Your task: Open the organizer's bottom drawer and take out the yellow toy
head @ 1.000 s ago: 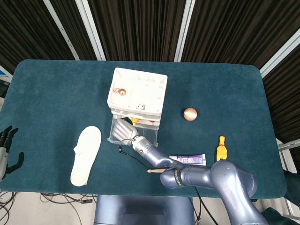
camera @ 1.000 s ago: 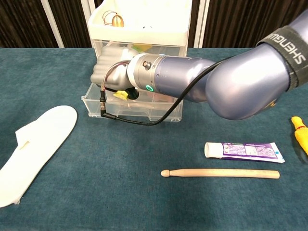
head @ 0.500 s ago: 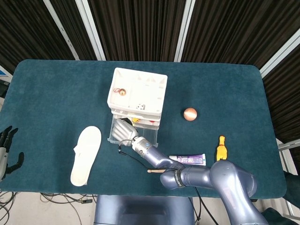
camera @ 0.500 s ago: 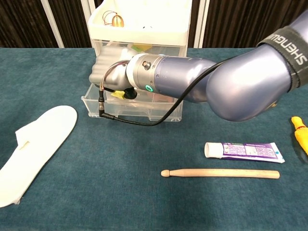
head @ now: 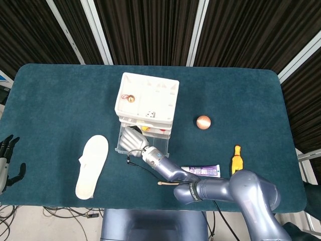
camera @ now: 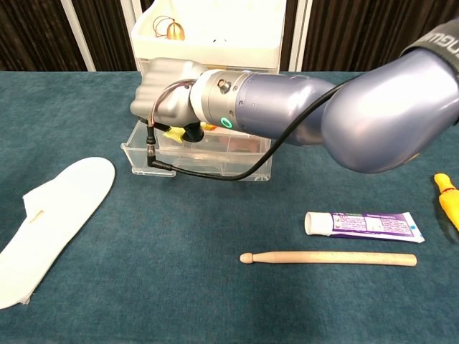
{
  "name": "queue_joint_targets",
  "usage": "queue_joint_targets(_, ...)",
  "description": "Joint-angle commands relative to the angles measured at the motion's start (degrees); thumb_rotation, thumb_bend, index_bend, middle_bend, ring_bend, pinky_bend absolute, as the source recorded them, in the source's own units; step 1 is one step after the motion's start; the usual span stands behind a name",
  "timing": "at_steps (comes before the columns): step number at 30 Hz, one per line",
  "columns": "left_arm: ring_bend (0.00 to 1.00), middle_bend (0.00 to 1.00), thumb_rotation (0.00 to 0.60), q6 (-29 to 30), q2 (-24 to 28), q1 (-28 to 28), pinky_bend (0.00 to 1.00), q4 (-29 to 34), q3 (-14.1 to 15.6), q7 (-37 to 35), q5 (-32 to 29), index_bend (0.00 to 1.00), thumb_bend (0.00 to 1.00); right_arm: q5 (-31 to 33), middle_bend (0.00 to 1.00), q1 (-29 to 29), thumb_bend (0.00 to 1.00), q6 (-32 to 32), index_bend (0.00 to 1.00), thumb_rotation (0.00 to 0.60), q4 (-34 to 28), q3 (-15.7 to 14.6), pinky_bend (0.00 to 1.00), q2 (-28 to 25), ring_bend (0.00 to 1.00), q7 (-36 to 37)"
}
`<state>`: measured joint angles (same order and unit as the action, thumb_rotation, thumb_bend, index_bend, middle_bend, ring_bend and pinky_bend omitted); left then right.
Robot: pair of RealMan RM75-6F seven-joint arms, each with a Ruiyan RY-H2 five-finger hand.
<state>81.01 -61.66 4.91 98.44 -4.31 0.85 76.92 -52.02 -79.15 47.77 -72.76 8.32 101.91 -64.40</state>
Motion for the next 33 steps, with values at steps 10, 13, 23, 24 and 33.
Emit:
queue_joint_targets(10, 0.0, 0.0, 0.6, 0.15, -0.08, 0.0, 0.0, -0.09, 0.01, 0.08, 0.13, 0.06, 0.46, 2.12, 1.0, 1.11, 0.47, 2.9, 0.53, 0.6, -10.64, 0.3, 1.0, -7.35, 1.0, -0.97)
queue_joint_targets(13, 0.0, 0.0, 0.6, 0.22, -0.08, -0.02, 0.0, -0.09, -0.01, 0.11, 0.15, 0.06, 0.46, 2.69, 1.0, 1.78, 0.47, 4.17, 0.54, 0.6, -15.05, 0.41, 1.0, -10.65, 1.0, -0.93)
queue_joint_targets(23, 0.0, 0.0, 0.6, 0.52, -0.14, -0.15, 0.0, -0.01, -0.07, 0.35, 0.03, 0.06, 0.46, 0.56, 1.0, 7.06, 0.47, 11.07, 0.55, 0.6, -30.94, -0.88, 1.0, -25.18, 1.0, 0.68)
queue_joint_targets(24, 0.0, 0.0, 0.6, 0.52, -0.16, -0.15, 0.0, -0.01, -0.07, 0.45, -0.02, 0.06, 0.46, 0.0, 1.0, 7.83, 0.47, 11.61, 0.55, 0.6, -32.54, -1.37, 1.0, -26.79, 1.0, 1.01)
queue_joint_targets(33, 0.0, 0.0, 0.6, 0.79, -0.53, -0.18, 0.0, 0.08, -0.09, 1.49, -0.15, 0.06, 0.46, -2.66, 1.0, 14.35, 0.47, 12.74, 0.56, 0.6, -36.34, -8.52, 1.0, -34.81, 1.0, 2.87)
